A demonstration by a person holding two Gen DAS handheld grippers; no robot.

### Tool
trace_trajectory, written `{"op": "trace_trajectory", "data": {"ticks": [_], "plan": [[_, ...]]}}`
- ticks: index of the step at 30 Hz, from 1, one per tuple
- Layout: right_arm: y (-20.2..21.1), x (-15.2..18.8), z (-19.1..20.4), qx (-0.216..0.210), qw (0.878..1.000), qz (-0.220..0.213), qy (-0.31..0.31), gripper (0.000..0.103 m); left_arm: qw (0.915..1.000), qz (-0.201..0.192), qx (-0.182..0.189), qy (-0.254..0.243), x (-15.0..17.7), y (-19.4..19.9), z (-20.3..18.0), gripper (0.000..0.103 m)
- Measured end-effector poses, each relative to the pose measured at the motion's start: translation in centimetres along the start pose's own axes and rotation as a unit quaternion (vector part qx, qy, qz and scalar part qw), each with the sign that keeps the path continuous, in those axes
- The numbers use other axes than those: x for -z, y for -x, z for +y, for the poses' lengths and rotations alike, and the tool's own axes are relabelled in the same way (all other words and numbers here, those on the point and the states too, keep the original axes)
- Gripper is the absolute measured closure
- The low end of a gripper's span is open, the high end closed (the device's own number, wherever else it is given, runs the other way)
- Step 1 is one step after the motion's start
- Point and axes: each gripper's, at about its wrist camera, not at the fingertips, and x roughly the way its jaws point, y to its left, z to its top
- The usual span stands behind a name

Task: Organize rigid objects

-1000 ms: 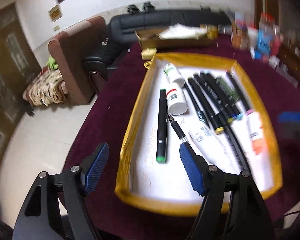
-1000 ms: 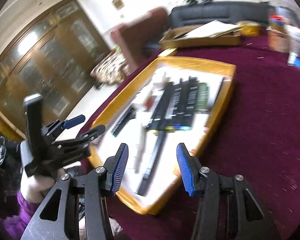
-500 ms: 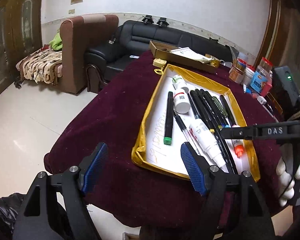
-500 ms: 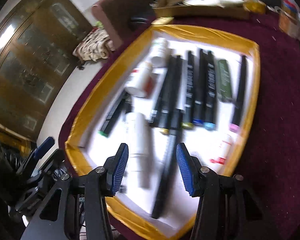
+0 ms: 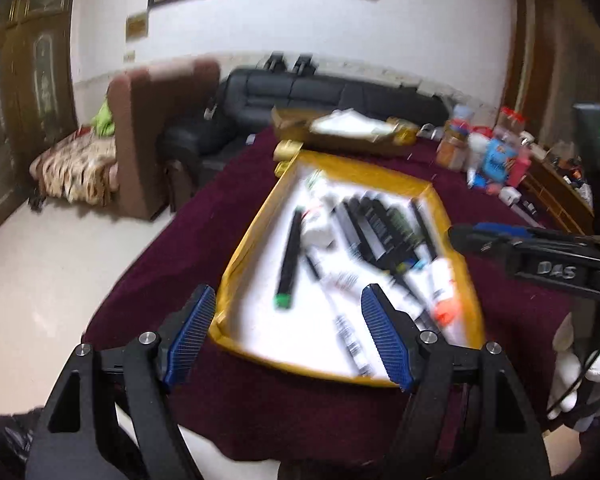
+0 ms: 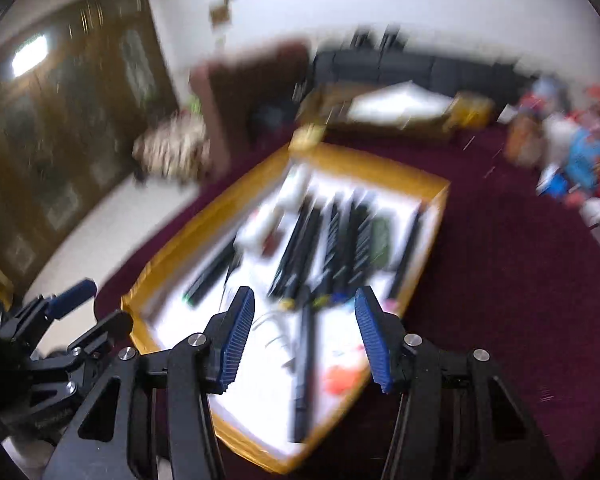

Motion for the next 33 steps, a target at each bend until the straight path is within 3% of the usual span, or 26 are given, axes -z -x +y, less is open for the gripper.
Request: {"op": "trace_trajectory", "data": {"ticks": [2,3,4,5,6,7,9,10,13,14,16,17,18,20,22,23,26,33], "plan": [[3.8,0.9,-1.1,0.046,0.996,-0.083,0.001,0.031,0.9991,-0.043,-0.007,-0.002,-0.5,1.8,-1.0,0.028],[4.8,1.2,-1.6,0.064,0.992,-0.112,-0.001,0.006,0.9969,-0.076,-0.022,-0.005,-0.6,3.0,-1.7,0.028],[5.6,1.7,-2.1,0.080,0.987,-0.140,-0.007,0.001,0.9941,-0.103,-0.035,-0.008,-0.7,4.0,-2.2,0.024],[6.7,2.5,-3.1,0.090,0.981,-0.170,-0.018,0.001,0.9878,-0.146,-0.051,-0.012,-0.6,5.6,-3.0,0.014],[6.9,2.9,-3.8,0.092,0.980,-0.176,-0.028,0.001,0.9819,-0.179,-0.061,-0.014,-0.5,6.7,-3.7,0.010],[7.0,3.3,-4.4,0.093,0.980,-0.171,-0.039,0.001,0.9723,-0.223,-0.067,-0.017,-0.2,8.3,-4.7,0.000],[6.2,3.8,-5.9,0.089,0.984,-0.142,-0.062,0.001,0.9569,-0.285,-0.052,-0.024,0.2,9.9,-6.4,0.000],[6.0,4.1,-6.4,0.086,0.985,-0.131,-0.069,0.001,0.9534,-0.297,-0.045,-0.033,0.0,10.0,-7.4,0.000],[5.5,5.1,-7.0,0.085,0.989,-0.101,-0.073,0.001,0.9596,-0.262,-0.057,-0.086,-1.7,9.0,-11.0,0.000],[5.8,5.8,-7.0,0.087,0.990,-0.093,-0.067,0.001,0.9579,-0.262,-0.064,-0.100,-2.0,8.7,-12.3,0.000],[5.3,6.7,-7.0,0.088,0.991,-0.085,-0.058,0.001,0.9542,-0.275,-0.064,-0.098,-2.2,8.7,-14.2,0.000],[5.7,7.4,-7.1,0.091,0.991,-0.080,-0.050,0.001,0.9568,-0.271,-0.054,-0.090,-2.3,8.6,-14.7,0.000],[5.9,8.0,-7.1,0.093,0.992,-0.076,-0.046,0.001,0.9624,-0.257,-0.039,-0.079,-2.4,8.2,-15.1,0.000],[5.4,8.5,-7.3,0.095,0.993,-0.064,-0.042,0.001,0.9818,-0.180,0.017,-0.058,-2.8,6.0,-15.8,0.000],[5.2,8.9,-8.0,0.085,0.993,-0.048,-0.068,0.001,0.9926,-0.109,0.042,-0.033,-2.9,3.6,-15.7,0.000],[4.9,9.0,-8.4,0.088,0.993,-0.038,-0.073,0.001,0.9963,-0.078,0.026,-0.025,-2.7,2.3,-15.6,0.000],[4.4,9.3,-8.5,0.108,0.992,-0.026,-0.056,0.001,0.9985,-0.050,-0.012,-0.021,-1.9,0.5,-15.4,0.000],[2.8,9.8,-8.4,0.093,0.994,0.000,-0.050,0.001,0.9992,-0.003,-0.030,-0.025,-0.9,-1.6,-14.8,0.000]]}}
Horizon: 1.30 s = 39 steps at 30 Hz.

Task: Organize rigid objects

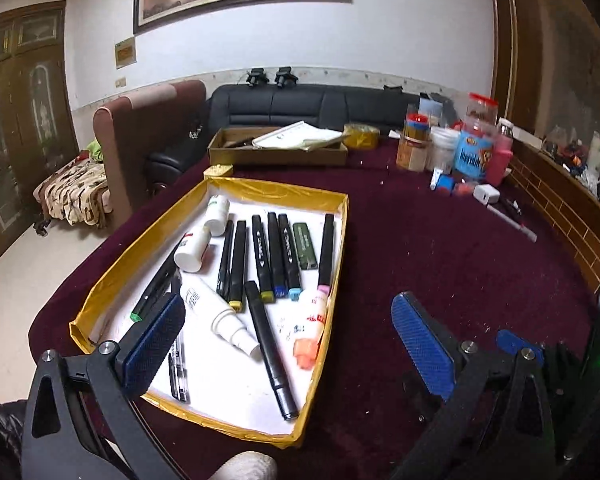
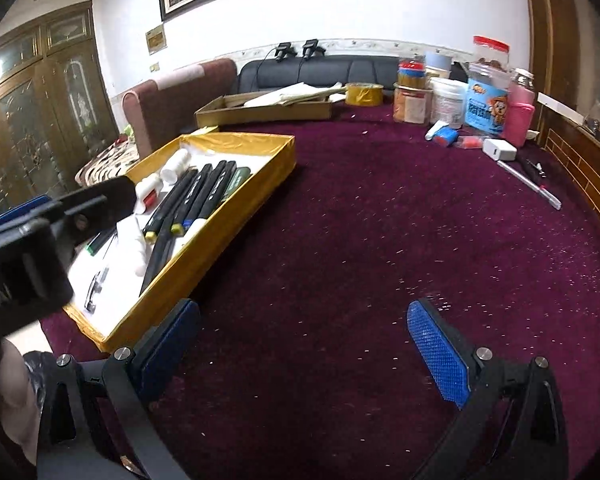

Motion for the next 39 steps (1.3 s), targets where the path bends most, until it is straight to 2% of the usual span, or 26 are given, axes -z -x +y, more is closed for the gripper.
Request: {"op": "trace_trajectory", "data": {"ticks": [5,10,17,31,39], "plan": [[-0.8,0.1,1.1,0.002,1.000,0.013,0.014,0.001,0.9998,0.019,-0.008,0.006,0.8,-1.2,0.6,0.000],[-2.0,0.2,2.2,0.003,0.999,0.035,0.029,0.001,0.9987,0.048,-0.002,0.019,1.2,-2.6,1.8,0.000],[-2.9,0.2,3.8,0.007,0.998,0.047,0.048,0.001,0.9974,0.064,0.006,0.033,1.7,-3.5,3.2,0.000],[-3.4,-0.2,4.6,0.017,0.997,0.053,0.048,0.001,0.9957,0.076,0.019,0.051,2.1,-4.1,4.8,0.000],[-3.4,0.0,5.4,0.018,0.997,0.051,0.057,0.001,0.9960,0.069,0.018,0.054,2.2,-4.1,5.2,0.000]]}}
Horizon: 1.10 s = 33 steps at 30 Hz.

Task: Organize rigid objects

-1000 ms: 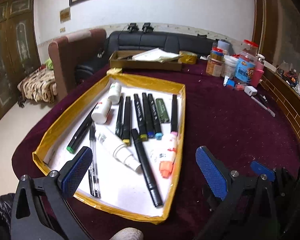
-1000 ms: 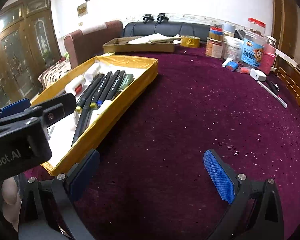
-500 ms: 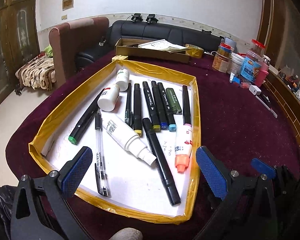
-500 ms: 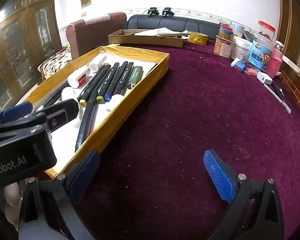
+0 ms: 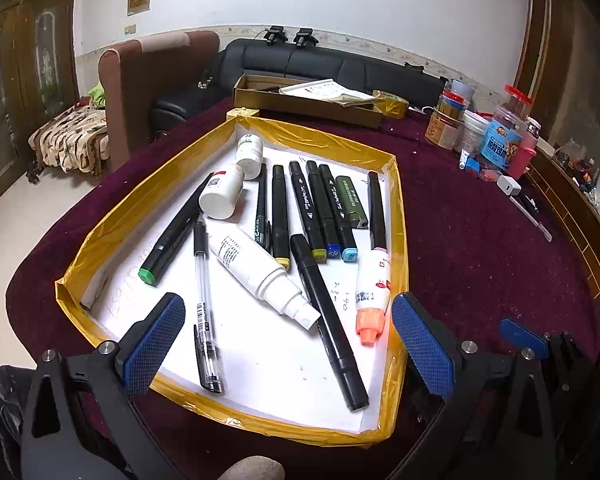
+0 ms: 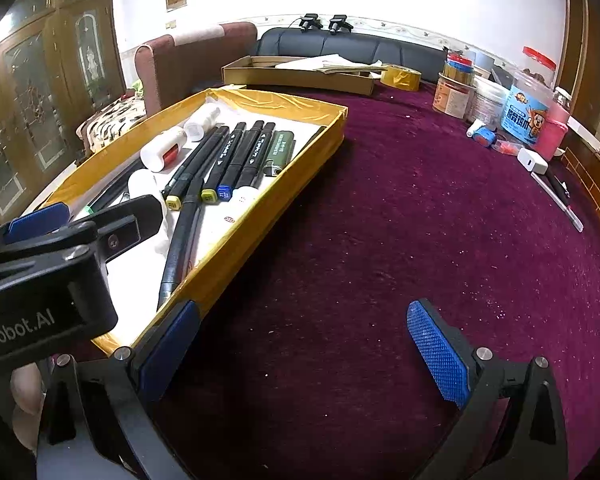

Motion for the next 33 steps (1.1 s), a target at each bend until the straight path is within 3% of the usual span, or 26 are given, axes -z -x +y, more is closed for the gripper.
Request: {"op": "trace_trajectory", "data": {"ticks": [10,16,22,33], "plan": [[0.2,-0.1,0.4,0.000,1.000,-0.006,0.005,0.001,0.9989,-0.044,-0.011,0.004,-0.1,1.4,0.2,0.000],[1.1,-0.3,0.3,-0.008,1.000,-0.030,0.000,0.001,0.9900,-0.140,0.000,0.012,-0.7,5.4,0.6,0.000],[1.5,-0.5,1.2,-0.001,0.999,-0.039,0.022,0.001,0.9948,-0.092,0.041,0.015,-1.0,3.9,0.6,0.000],[1.7,-2.9,2.3,0.009,0.998,-0.041,0.048,0.001,0.9979,-0.063,-0.009,0.012,-0.5,3.0,0.5,0.000]]}}
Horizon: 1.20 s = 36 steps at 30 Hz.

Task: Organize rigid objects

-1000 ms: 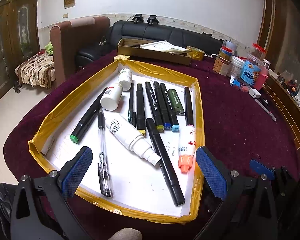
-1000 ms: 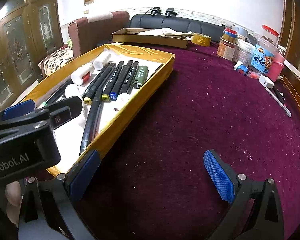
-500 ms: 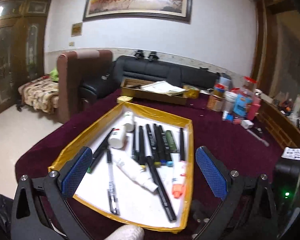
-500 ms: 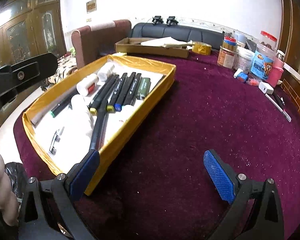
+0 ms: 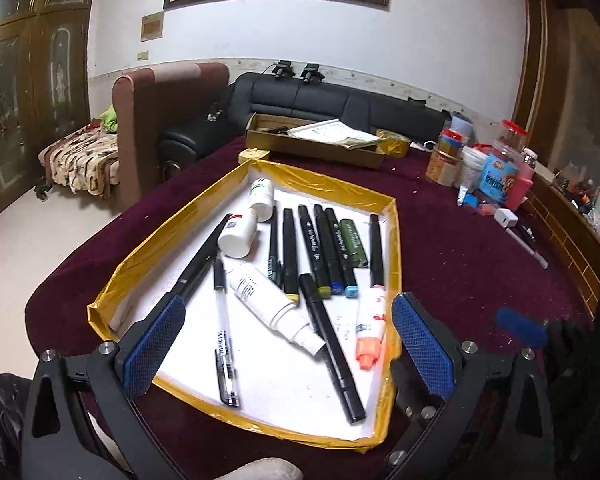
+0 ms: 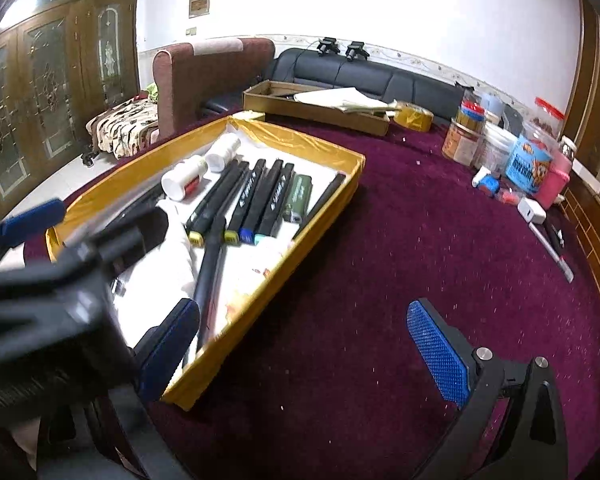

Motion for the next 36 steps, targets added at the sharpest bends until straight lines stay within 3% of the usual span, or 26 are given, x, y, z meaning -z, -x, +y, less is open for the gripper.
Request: {"op": "trace_trajectory", "data": {"ticks": [12,21,36], "plan": [[-0.4,-1.2,2.8,-0.006,0.999,0.001,0.043,0.001,0.9994,0.018,-0.023,0.015,-0.1,-0.5,1.6,0.000],[-1.2,-1.4,3.6,-0.016,0.999,0.017,0.036,0.001,0.9988,0.025,-0.032,0.027,-0.1,-0.5,2.9,0.000],[-0.3,-1.3,3.9,-0.025,0.999,0.006,0.034,0.001,0.9982,0.028,-0.042,0.030,0.1,-0.1,3.3,0.000]]}}
